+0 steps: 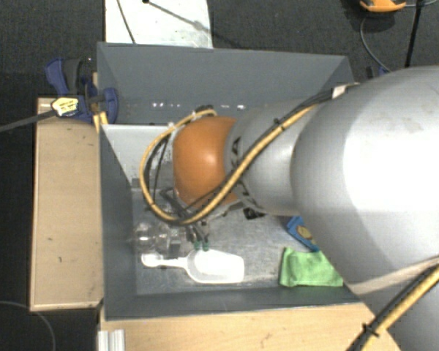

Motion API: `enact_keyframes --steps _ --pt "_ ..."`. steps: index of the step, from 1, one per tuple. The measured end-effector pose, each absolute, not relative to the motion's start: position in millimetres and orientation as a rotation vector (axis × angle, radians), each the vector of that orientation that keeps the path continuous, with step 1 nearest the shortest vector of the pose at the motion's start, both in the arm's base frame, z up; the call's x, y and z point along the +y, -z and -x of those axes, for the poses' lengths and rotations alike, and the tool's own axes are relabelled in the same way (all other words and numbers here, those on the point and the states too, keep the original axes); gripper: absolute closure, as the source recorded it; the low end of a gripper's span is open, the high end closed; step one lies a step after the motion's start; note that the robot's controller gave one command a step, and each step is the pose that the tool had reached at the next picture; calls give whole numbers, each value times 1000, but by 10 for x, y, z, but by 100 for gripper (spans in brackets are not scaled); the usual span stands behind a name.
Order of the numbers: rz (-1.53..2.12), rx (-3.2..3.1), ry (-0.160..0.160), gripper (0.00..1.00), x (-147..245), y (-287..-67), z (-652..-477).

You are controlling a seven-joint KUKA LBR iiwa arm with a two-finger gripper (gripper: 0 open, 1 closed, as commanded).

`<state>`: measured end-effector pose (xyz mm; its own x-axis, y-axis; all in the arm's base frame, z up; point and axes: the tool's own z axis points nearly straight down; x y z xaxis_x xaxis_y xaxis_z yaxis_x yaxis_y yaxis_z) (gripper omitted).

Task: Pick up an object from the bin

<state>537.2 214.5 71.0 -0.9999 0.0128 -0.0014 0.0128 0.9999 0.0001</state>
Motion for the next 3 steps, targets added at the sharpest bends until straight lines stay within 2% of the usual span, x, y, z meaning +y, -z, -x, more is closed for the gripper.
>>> enact_keyframes --steps 1,2,3 --pt "-21 3141 0 100 2143 -736 -5364" --pt "-21 3148 3 100 2138 -864 -5348" --pt "-22 3149 3 100 2137 -1101 -5346"
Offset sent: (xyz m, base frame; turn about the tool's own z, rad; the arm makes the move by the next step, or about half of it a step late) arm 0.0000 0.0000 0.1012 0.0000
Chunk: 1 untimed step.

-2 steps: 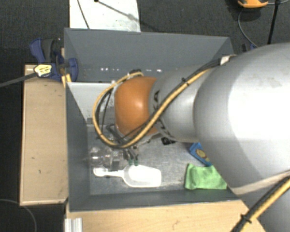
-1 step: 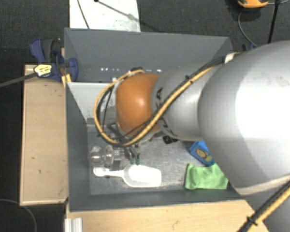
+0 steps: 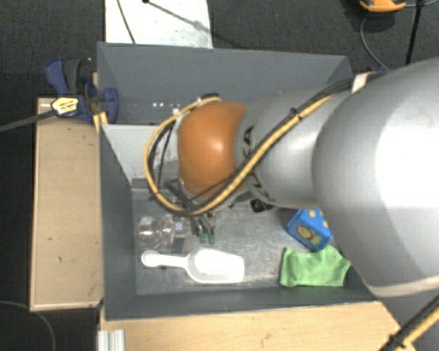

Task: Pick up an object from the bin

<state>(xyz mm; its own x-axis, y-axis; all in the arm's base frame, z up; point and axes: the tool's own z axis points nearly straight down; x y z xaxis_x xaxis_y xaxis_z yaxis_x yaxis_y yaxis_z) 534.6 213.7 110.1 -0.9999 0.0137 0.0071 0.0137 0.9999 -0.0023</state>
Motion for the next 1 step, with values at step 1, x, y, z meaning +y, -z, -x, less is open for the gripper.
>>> enact_keyframes --steps 1 --pt "21 -3141 1 100 2144 -1334 -5363"
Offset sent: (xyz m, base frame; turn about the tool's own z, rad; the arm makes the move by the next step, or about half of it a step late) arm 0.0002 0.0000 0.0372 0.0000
